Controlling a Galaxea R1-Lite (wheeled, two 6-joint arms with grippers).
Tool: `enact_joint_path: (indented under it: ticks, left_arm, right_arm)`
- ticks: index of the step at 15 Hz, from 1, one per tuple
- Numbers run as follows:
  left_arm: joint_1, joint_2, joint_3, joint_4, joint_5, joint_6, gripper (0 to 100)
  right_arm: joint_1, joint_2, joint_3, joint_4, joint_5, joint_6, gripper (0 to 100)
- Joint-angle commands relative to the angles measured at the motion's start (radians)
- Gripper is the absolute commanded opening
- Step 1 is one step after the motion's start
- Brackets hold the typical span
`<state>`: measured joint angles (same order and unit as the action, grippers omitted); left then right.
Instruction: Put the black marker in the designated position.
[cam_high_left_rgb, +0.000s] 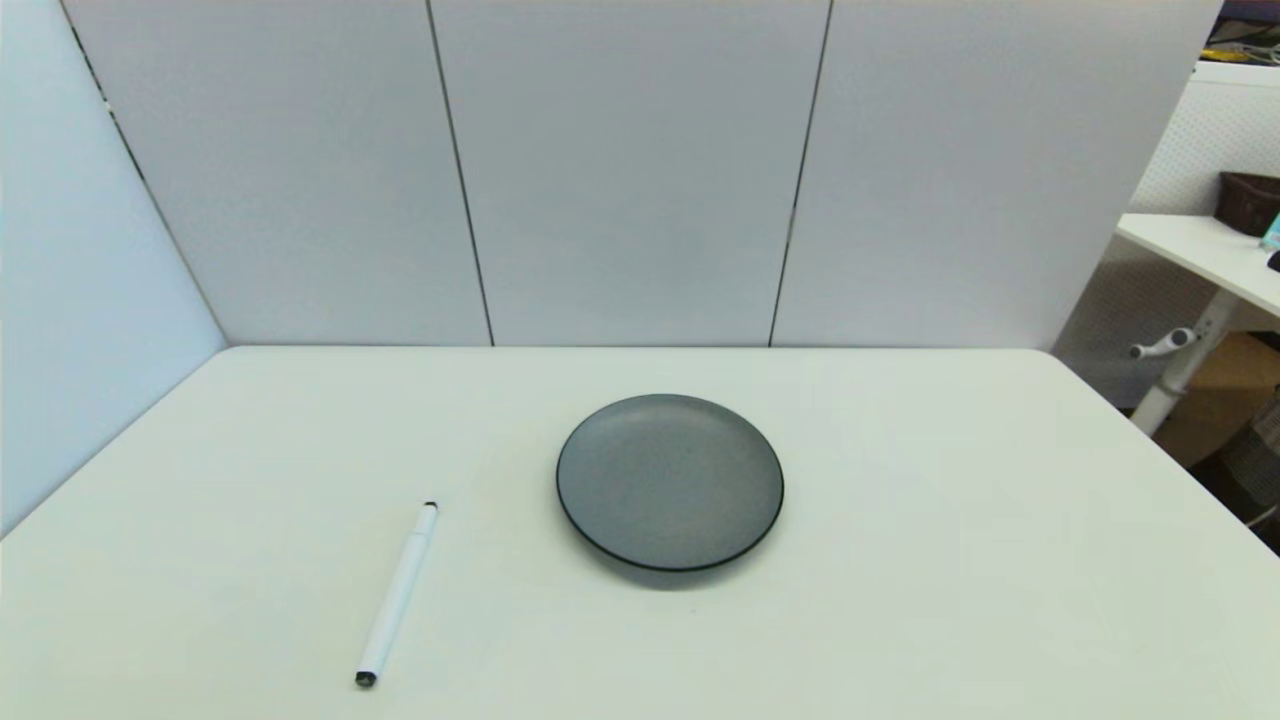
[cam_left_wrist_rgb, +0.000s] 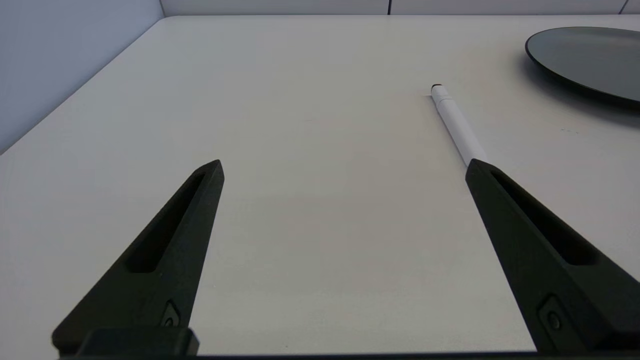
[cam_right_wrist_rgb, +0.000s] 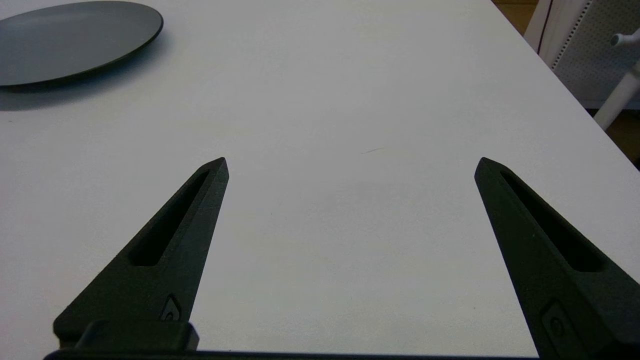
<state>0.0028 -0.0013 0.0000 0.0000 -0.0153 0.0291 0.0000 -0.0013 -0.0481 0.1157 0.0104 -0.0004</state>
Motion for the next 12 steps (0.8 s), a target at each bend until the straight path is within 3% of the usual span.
enact_joint_path:
  ticks: [1, 12]
  left_arm:
    - [0.0, 0.001, 0.0, 0.0, 0.0, 0.0, 100]
    - [0.0, 0.001, 0.0, 0.0, 0.005, -0.005, 100]
  right_arm:
    - [0.0, 0.001, 0.001, -0.001, 0.0, 0.0, 100]
    - [0.0, 0.001, 0.001, 0.001, 0.0, 0.002, 100]
